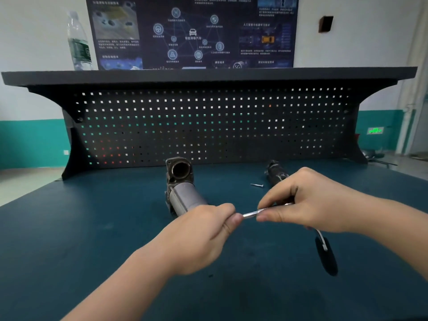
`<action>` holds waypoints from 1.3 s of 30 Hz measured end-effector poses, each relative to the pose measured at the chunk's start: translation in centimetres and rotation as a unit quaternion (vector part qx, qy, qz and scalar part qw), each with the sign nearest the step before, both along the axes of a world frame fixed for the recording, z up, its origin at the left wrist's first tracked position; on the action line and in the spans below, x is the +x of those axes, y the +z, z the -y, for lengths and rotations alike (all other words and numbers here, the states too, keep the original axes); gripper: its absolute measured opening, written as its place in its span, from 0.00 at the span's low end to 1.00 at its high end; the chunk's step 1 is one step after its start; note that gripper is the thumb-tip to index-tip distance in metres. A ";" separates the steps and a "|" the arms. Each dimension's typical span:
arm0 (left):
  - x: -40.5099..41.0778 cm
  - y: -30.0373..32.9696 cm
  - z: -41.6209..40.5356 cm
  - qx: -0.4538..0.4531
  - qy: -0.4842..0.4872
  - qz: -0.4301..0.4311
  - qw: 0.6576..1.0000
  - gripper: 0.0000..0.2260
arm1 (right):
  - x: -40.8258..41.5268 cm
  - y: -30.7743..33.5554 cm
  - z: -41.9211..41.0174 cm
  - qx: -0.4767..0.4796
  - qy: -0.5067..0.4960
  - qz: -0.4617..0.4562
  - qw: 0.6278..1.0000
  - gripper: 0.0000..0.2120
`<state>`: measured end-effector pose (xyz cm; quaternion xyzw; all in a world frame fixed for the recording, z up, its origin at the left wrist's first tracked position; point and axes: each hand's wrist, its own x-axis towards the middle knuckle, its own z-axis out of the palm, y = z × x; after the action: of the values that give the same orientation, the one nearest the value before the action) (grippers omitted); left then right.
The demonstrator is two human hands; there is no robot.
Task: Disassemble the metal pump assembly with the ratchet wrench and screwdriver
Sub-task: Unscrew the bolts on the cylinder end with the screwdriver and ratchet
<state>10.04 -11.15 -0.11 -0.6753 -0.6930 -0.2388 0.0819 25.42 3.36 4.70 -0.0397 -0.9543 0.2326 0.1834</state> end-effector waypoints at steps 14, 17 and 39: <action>-3.5 -3.8 -4.1 0.062 0.067 0.091 0.992 0.07 | 1.8 -1.0 -5.7 -0.211 -0.224 -0.108 0.945 0.15; -2.4 -4.2 -9.7 0.012 0.082 0.095 0.992 0.15 | -0.3 -3.7 -7.4 -0.400 -0.239 -0.141 0.874 0.11; -2.1 -5.6 -13.4 0.166 0.125 0.003 0.978 0.10 | -3.1 -7.7 -9.8 -0.805 0.105 -0.051 0.581 0.17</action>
<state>7.89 2.29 -5.72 -0.5592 -0.7229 -0.3406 0.2204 22.34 13.14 -3.01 -0.0585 -0.3621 0.9250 0.0988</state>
